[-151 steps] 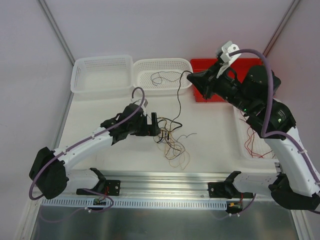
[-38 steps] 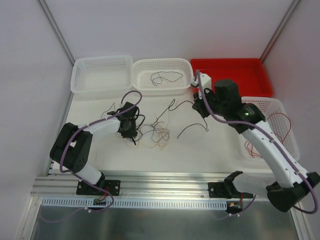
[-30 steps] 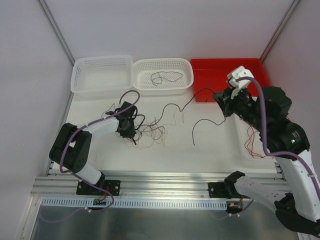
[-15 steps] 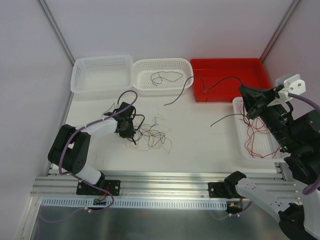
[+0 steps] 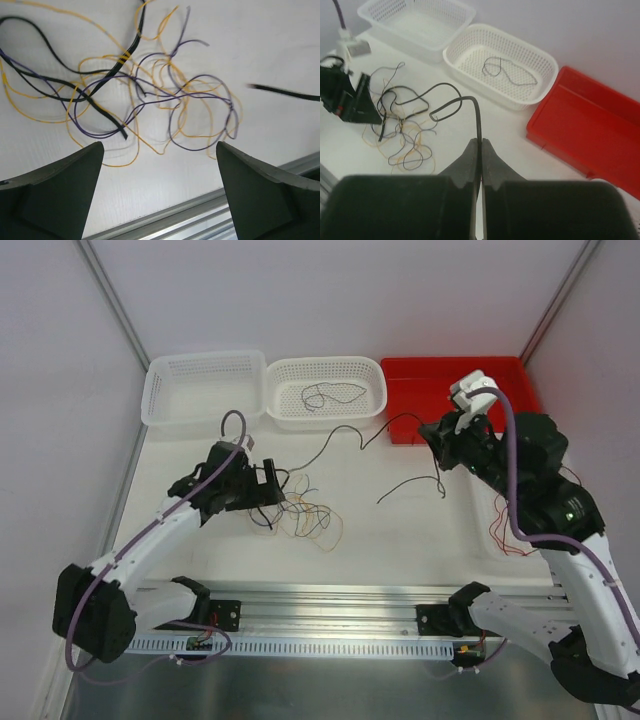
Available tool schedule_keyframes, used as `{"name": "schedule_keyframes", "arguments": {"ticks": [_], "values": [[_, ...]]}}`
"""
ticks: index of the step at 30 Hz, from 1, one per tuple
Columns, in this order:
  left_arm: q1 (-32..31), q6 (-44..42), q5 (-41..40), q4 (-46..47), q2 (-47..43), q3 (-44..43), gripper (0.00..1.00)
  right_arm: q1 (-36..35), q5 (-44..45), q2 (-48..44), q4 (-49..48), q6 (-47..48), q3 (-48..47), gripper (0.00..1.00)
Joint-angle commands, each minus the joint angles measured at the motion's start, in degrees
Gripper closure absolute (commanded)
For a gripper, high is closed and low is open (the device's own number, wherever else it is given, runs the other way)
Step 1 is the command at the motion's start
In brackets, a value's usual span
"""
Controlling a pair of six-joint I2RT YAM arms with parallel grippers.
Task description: Untangle the cables
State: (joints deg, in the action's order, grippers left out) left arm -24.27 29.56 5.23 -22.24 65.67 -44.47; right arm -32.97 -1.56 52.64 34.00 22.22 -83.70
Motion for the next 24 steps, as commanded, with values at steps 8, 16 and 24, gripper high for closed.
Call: {"name": "schedule_keyframes", "arguments": {"ticks": [8,16,24], "values": [[-2.53,-7.15,11.9,-3.25,-12.15,-13.26,0.01,0.19,-10.03,3.34,4.76,-1.12,2.23,0.99],[-19.99,-12.14,8.4,-2.72,-1.61,-28.37,0.01,0.1,-16.62,4.66,5.47,-3.49,2.31,0.99],[-29.51,-17.78,2.43,-0.26,10.0,-36.03,0.01,-0.16,-22.87,4.57,3.27,-5.61,3.98,0.99]]}}
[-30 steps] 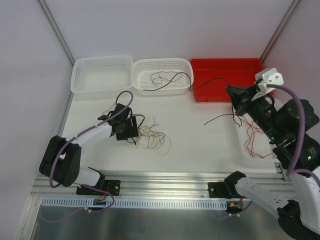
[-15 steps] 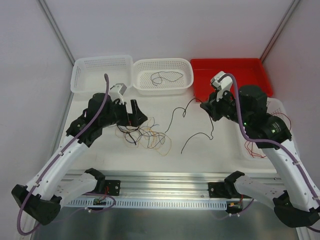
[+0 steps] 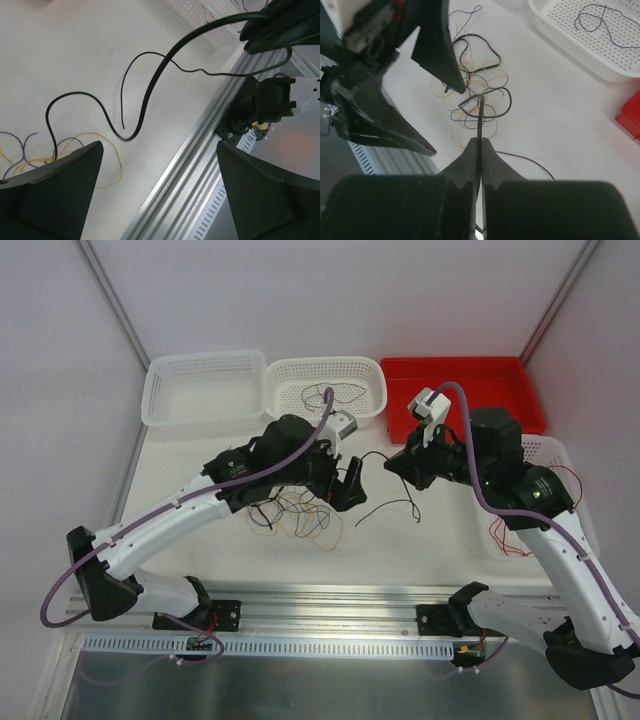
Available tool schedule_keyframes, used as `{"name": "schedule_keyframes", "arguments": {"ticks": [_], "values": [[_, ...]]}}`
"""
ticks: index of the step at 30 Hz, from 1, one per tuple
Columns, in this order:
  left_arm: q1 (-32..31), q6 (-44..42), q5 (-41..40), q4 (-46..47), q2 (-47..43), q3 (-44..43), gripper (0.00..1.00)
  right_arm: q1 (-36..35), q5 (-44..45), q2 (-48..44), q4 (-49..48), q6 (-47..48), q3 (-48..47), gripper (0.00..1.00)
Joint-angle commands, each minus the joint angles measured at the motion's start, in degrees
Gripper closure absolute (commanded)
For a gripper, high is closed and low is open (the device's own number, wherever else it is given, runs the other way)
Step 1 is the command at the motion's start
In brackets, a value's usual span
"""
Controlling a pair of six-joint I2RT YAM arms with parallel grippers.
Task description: Untangle the cables
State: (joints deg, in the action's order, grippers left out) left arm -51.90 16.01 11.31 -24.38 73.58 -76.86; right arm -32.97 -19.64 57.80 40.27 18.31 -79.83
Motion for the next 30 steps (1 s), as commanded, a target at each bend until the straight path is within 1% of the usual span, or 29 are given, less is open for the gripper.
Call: {"name": "schedule_keyframes", "arguments": {"ticks": [1,2,5,8,9,10,12,13,14,16,17,18,21,22,24,25,28,29,30], "values": [[-2.32,-4.67,-4.27,2.06,3.66,-4.08,0.02,-0.08,-5.75,-0.93,-3.44,-1.87,0.29,0.99],[-2.85,-4.93,-4.98,2.32,4.46,-4.52,0.03,-0.08,-6.11,-1.02,-3.53,-1.96,0.38,0.99],[-3.12,-5.46,-6.56,2.5,7.01,-6.28,0.09,-0.16,-6.99,-1.81,-3.97,-2.05,0.73,0.99],[-3.38,-5.64,-6.13,2.58,8.51,-7.95,0.28,-0.16,-7.26,-2.43,-3.97,-1.78,1.08,0.99],[-3.47,-5.73,-5.6,2.58,8.77,-8.56,0.48,-0.08,-7.08,-2.6,-4.06,-1.69,1.17,0.99],[-3.56,-5.64,-4.99,2.5,8.86,-8.74,0.6,-0.16,-6.91,-2.78,-3.89,-1.52,1.34,0.99],[-3.65,-5.2,-4.55,2.58,8.6,-9.01,0.77,-0.08,-6.21,-3.31,-3.88,-1.34,1.87,0.99],[-3.65,-5.11,-4.72,2.58,8.16,-9.1,0.94,-0.16,-5.24,-3.48,-3.88,-1.26,2.05,0.99],[-3.65,-5.02,-4.72,2.58,7.9,-9.01,0.99,-0.16,-4.8,-3.66,-3.88,-1.25,2.48,0.99],[-3.65,-4.41,-4.98,2.5,6.85,-8.83,1.0,-0.08,-3.57,-4.01,-4.15,-1.43,2.93,0.98],[-3.65,-3.8,-5.59,2.5,6.4,-9.09,1.0,-0.08,-3.22,-4.19,-4.24,-1.52,3.28,0.95],[-3.56,-3.53,-6.12,2.58,5.79,-9.1,1.0,-0.16,-2.52,-4.45,-4.15,-1.61,3.37,0.87],[-3.12,-2.04,-9.02,2.32,4.47,-10.15,1.0,-0.08,-1.55,-5.33,-3.45,-1.61,3.63,0.55],[-2.16,-1.77,-9.29,2.32,4.2,-10.59,1.0,-0.16,-1.28,-5.68,-3.01,-1.61,3.72,0.39],[-0.84,-1.07,-9.03,2.23,3.33,-12.08,1.0,-0.08,0.29,-6.56,-1.08,-1.61,4.07,0.25],[0.99,-0.89,-9.03,2.15,3.15,-12.61,1.0,-0.08,1.09,-8.21,-0.64,-1.61,4.33,0.17],[4.78,-0.63,-7.71,1.97,3.15,-15.51,1.0,-0.16,4.51,-12.25,1.56,-2.05,5.74,0.04],[8.36,-0.11,-6.84,1.8,3.32,-17.34,1.0,-0.08,5.13,-13.58,2.43,-2.05,6.0,0.02],[10.05,0.33,-5.35,1.62,3.76,-18.23,1.0,-0.16,6.53,-14.55,3.92,-2.13,6.27,0.0]]}}
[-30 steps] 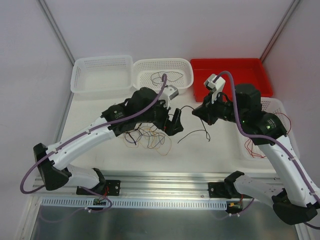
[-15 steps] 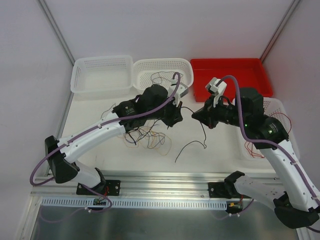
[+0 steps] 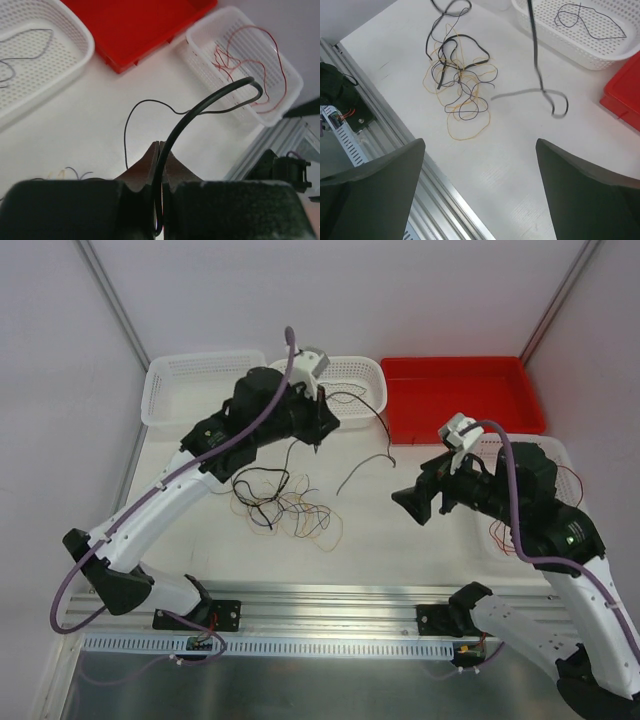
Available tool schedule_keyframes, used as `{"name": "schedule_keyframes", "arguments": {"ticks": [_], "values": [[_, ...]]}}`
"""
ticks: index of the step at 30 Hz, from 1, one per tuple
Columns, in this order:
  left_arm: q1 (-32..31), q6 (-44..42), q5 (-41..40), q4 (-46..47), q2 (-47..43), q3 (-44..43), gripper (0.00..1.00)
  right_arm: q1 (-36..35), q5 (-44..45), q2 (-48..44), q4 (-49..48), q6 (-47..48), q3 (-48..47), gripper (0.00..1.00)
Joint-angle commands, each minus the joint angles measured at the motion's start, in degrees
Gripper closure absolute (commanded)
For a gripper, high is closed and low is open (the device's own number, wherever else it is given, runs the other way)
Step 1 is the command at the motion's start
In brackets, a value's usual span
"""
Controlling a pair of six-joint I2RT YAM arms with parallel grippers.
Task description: Untangle the cables
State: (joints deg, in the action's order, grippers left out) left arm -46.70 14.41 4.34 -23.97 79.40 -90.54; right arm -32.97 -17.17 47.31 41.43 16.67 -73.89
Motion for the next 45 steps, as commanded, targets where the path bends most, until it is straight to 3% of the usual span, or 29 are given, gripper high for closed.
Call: {"name": "schedule_keyframes", "arguments": {"ticks": [1,9,19,28,34,40,45], "values": [[6.6,2.19,2.25,1.12,-1.7,-5.51,1.0,-0.08,4.77,-5.11,3.39,-0.49,0.93,0.03],[22.06,1.05,5.86,0.59,2.51,-18.52,1.0,-0.08,8.9,-16.62,8.75,-1.81,4.71,0.03],[40.44,-0.7,3.31,0.59,13.32,-31.61,1.0,-0.08,8.29,-19.97,11.39,-4.01,7.88,0.03],[45.11,-19.23,-3.02,1.02,28.34,-40.67,1.0,-0.16,8.2,-19.19,11.39,-4.45,8.5,0.03],[46.35,-29.78,-1.45,2.61,38.89,-45.15,1.0,-0.08,8.99,-16.73,11.83,-4.71,9.29,0.03],[48.28,-33.66,-0.56,5.15,47.77,-47.62,1.0,-0.08,10.31,-14.0,12.36,-4.8,9.81,0.03],[49.94,-30.16,-3.98,7.53,53.58,-47.53,1.0,-0.08,10.23,-11.81,11.48,-4.8,10.87,0.03]]}}
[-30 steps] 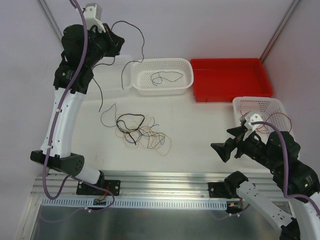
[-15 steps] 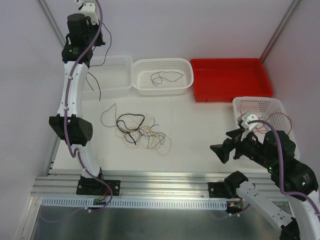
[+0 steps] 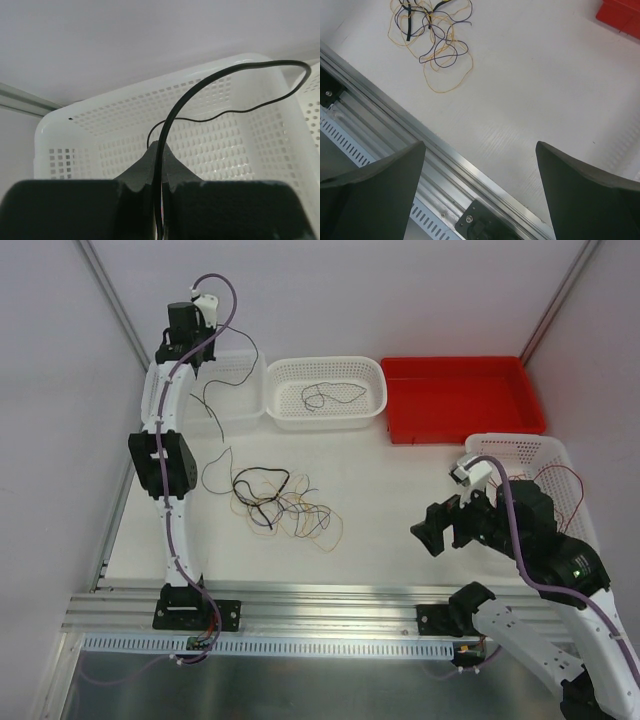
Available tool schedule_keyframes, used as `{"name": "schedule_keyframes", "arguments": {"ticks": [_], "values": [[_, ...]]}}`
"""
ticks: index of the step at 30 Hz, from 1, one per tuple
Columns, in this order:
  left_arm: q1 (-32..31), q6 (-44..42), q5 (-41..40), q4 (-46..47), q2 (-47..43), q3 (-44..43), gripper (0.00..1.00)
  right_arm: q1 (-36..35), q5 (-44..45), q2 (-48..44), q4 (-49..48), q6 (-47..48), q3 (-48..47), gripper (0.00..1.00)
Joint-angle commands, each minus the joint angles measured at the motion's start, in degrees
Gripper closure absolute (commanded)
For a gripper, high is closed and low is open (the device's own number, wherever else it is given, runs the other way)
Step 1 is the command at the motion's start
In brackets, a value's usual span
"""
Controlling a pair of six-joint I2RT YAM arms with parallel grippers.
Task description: Untangle the cables
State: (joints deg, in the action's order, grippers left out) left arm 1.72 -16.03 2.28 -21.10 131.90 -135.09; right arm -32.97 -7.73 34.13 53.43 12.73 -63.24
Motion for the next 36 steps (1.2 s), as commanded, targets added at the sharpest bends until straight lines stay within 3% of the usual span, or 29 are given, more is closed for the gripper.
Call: {"name": "schedule_keyframes", "arguments": {"ticks": [1,10,14,19,23,24,28,33,36], "values": [[2.15,3.69,-2.02,5.02,1.6,-2.99,1.0,-0.08,0.78,2.07,-0.78,-0.87,0.49,0.03],[9.53,29.53,3.07,5.72,3.98,0.43,0.97,-0.16,-0.45,4.19,-2.63,-1.39,2.16,0.03],[11.03,34.83,4.66,5.72,3.11,4.12,0.85,-0.16,-1.41,4.02,-2.63,-2.01,2.77,0.03],[11.29,37.72,1.5,5.63,-0.84,10.52,0.82,-0.08,-2.12,2.26,-2.28,-3.06,2.95,0.03],[11.91,42.92,0.97,5.55,-6.46,16.07,0.63,-0.16,-2.38,0.68,-1.75,-3.59,2.86,0.03],[11.91,43.54,1.49,5.63,-7.52,17.13,0.5,-0.08,-2.38,0.24,-1.58,-3.77,2.86,0.03],[11.99,47.14,2.55,5.63,-13.41,23.71,0.3,-0.08,-2.73,-1.87,-1.4,-4.21,3.47,0.03],[11.99,47.94,2.82,5.55,-22.37,30.49,0.14,-0.08,-2.91,-4.68,-0.87,-4.03,3.83,0.03],[11.91,48.02,0.19,5.55,-28.08,37.15,0.12,-0.16,-2.91,-6.17,-0.96,-3.94,4.62,0.03]]}}
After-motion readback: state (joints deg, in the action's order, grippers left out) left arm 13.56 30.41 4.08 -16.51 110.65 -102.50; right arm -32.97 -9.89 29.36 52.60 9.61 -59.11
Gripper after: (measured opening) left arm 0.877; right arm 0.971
